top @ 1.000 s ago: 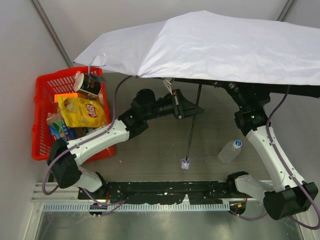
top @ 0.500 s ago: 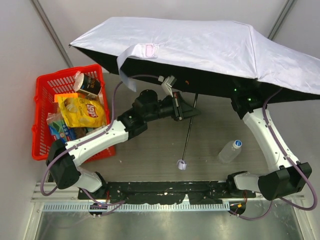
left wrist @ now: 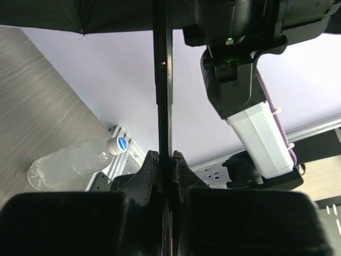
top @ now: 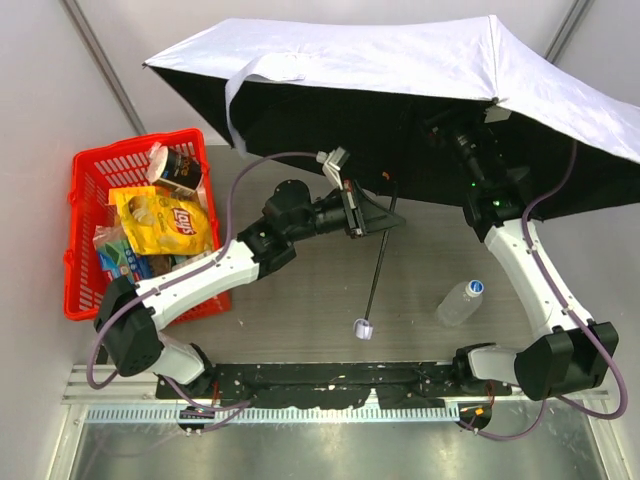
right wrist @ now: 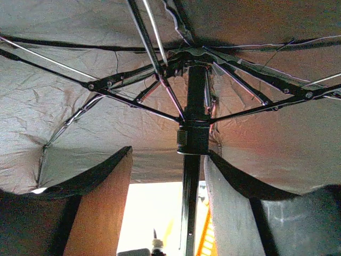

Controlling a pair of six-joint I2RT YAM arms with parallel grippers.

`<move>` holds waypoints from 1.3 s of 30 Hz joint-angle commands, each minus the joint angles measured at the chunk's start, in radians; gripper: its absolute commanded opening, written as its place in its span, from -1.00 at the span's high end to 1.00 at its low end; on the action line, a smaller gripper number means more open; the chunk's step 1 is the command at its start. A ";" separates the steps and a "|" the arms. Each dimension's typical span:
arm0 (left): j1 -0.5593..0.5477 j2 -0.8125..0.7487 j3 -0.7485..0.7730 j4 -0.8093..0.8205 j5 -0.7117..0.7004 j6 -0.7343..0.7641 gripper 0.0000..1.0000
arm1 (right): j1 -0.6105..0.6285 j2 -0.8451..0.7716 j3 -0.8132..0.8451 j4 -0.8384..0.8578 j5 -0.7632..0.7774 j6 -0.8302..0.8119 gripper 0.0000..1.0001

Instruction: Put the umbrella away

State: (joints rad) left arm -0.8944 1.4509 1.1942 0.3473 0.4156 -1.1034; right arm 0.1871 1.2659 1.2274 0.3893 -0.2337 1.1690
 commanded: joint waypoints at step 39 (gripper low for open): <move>0.006 0.006 0.073 -0.052 0.003 0.130 1.00 | -0.069 0.096 0.130 -0.054 -0.102 0.106 0.98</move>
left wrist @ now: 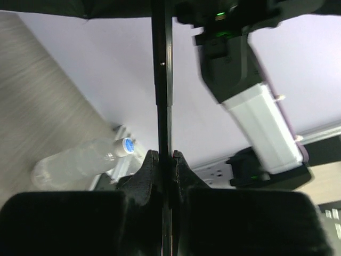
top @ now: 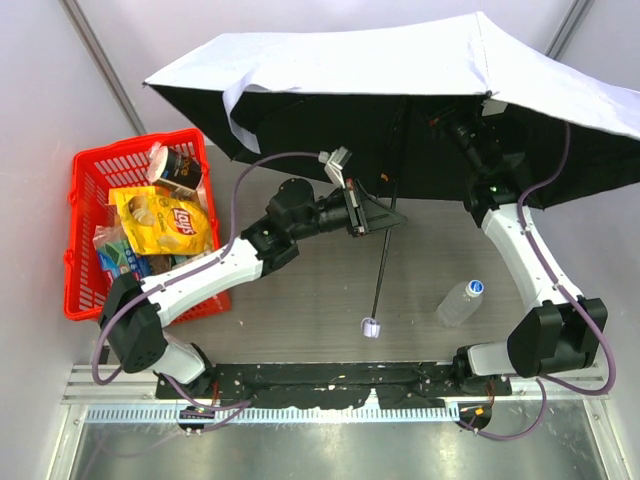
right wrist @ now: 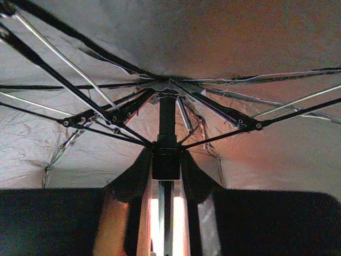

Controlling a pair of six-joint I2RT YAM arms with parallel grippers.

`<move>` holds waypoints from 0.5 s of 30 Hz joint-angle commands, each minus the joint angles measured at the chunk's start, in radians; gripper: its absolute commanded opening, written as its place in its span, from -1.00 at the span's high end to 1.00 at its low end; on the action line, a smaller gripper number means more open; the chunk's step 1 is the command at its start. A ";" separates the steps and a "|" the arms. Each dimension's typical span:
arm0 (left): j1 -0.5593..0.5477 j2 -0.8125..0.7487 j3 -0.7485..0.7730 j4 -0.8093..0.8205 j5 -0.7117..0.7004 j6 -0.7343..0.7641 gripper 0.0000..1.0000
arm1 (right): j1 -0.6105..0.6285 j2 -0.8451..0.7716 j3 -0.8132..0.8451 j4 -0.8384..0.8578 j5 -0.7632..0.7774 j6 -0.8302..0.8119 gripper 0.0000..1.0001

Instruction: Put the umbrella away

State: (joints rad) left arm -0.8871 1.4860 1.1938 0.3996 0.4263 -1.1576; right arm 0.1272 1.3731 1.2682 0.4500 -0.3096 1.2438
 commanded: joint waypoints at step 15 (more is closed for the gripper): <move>0.105 -0.003 0.210 -0.248 -0.100 0.315 1.00 | 0.032 -0.272 -0.316 0.005 -0.173 0.178 0.99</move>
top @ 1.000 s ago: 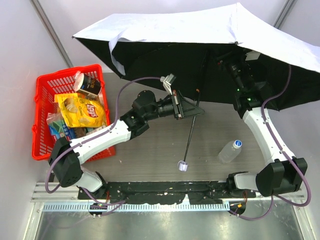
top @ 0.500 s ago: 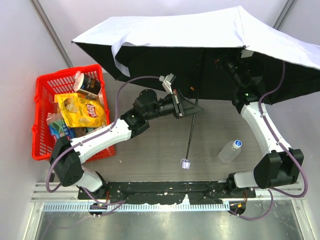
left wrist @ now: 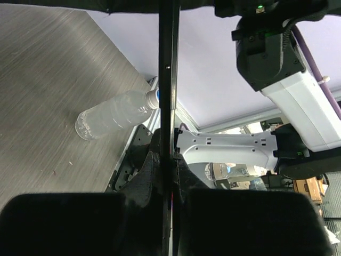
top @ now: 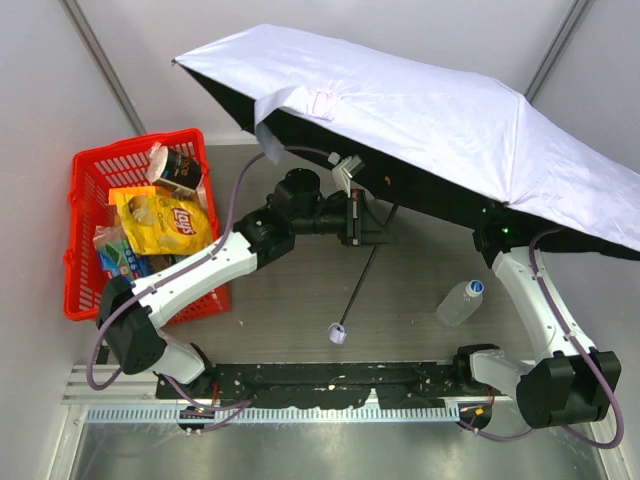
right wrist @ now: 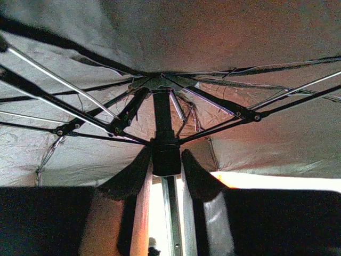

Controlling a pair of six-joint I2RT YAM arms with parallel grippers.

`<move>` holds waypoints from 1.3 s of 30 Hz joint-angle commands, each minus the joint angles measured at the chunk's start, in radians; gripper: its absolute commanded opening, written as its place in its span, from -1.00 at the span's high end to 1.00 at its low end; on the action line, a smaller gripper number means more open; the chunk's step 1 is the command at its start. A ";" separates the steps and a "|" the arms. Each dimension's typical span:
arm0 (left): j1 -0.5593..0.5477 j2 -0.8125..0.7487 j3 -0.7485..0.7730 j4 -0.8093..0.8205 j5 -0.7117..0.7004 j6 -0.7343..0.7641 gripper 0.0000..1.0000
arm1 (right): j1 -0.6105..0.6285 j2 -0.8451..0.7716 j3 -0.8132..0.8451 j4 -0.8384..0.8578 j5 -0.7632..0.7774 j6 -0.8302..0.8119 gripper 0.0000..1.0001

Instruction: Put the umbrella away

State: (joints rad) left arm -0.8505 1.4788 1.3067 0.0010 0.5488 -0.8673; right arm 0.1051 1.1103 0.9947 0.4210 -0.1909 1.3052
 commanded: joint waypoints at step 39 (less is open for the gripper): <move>0.100 -0.008 0.043 0.567 -0.147 -0.349 1.00 | 0.331 -0.141 -0.056 0.164 -0.322 -0.271 0.99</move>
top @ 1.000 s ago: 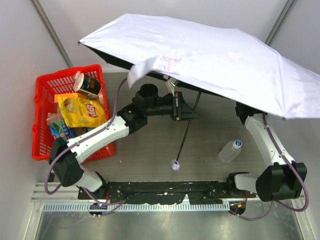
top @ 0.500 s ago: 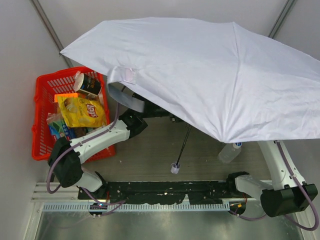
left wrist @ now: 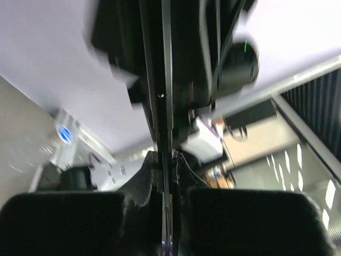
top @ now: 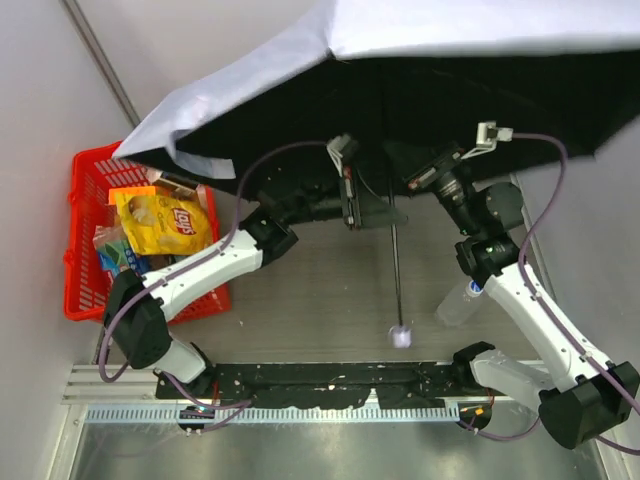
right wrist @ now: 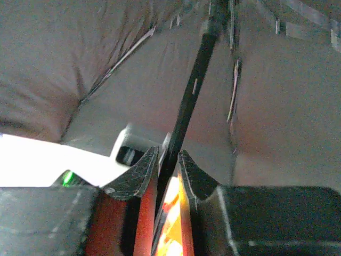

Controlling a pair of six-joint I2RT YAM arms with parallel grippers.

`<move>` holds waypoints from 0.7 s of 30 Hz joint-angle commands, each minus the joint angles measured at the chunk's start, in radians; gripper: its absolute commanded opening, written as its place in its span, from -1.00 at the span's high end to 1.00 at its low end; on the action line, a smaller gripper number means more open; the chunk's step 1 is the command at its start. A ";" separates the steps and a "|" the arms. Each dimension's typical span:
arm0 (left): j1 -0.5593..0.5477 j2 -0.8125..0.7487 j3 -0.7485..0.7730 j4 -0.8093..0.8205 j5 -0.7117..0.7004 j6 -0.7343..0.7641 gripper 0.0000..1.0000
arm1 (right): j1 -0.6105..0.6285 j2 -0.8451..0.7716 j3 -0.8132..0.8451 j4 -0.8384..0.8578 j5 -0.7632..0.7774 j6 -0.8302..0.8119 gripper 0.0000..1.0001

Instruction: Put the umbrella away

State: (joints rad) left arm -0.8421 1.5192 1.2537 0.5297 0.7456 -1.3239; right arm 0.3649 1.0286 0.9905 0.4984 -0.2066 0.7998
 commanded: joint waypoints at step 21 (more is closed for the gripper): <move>0.058 -0.062 0.148 -0.479 -0.480 0.457 1.00 | 0.094 0.295 0.658 -0.782 -0.021 -0.275 -0.49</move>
State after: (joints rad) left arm -0.7708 1.5066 1.3510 0.0612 0.3275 -0.9802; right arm 0.4213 1.2533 1.5696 -0.1513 -0.2783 0.6312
